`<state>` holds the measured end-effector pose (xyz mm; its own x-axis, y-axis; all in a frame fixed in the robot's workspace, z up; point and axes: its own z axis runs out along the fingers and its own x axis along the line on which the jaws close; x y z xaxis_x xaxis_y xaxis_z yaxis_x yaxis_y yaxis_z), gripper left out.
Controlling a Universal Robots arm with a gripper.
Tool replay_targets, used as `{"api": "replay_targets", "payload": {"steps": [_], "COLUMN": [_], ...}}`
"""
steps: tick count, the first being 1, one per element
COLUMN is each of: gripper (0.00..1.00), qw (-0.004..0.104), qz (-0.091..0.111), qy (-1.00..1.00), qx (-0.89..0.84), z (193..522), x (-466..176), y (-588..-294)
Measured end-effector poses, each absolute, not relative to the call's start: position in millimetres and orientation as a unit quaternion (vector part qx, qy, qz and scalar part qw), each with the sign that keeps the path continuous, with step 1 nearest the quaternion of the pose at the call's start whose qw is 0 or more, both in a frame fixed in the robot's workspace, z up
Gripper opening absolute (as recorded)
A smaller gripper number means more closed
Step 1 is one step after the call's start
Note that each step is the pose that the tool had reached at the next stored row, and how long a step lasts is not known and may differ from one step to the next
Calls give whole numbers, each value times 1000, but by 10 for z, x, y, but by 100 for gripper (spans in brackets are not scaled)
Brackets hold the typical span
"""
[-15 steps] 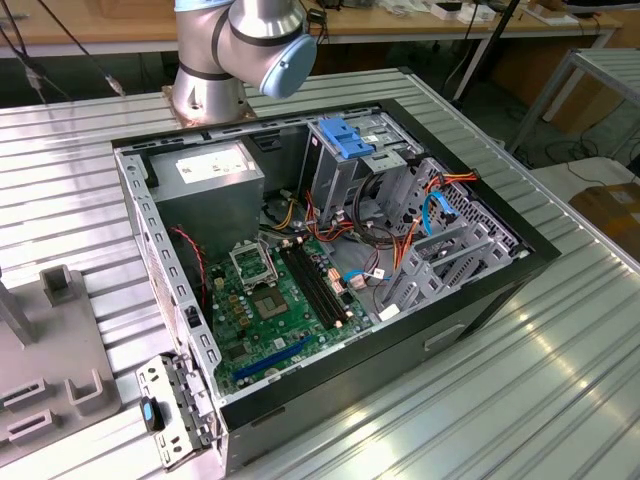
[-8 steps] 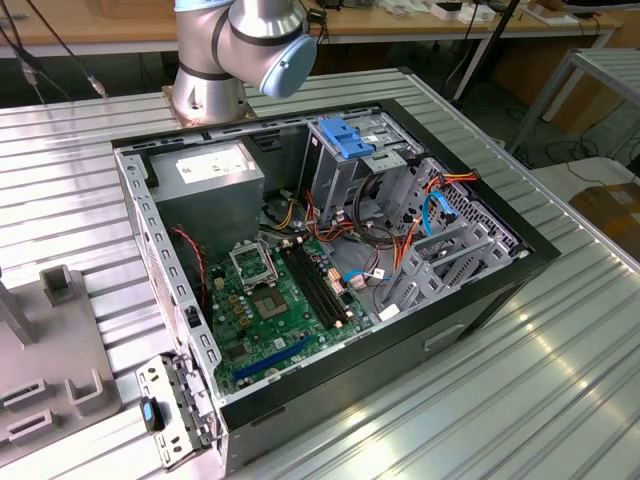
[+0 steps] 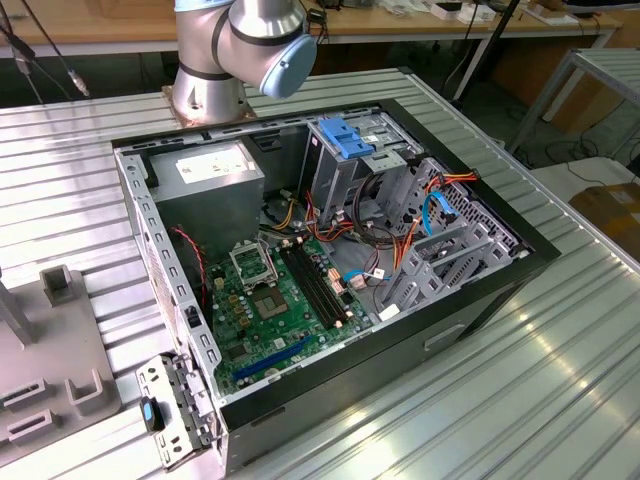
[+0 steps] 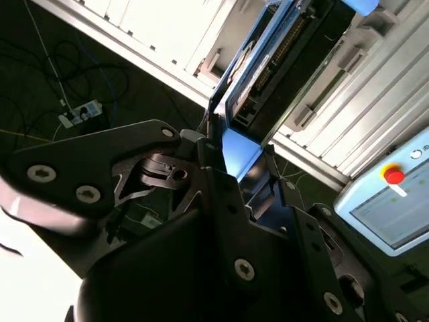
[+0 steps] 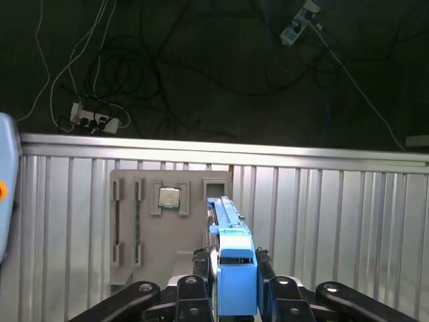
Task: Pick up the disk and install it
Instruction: 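Pick up the disk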
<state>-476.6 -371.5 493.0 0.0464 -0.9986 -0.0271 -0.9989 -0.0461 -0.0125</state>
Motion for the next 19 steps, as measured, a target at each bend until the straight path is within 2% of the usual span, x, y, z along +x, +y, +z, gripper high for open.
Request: {"api": "replay_targets", "payload": {"steps": [6,19], "gripper": [36,36], "qw": [14,14], "qz": [6,6], "qy": [691,690], "qx": [-723,-723], "z": [5214,5217], "x": [-4766,-4626], "y": [-3714,-3715]}}
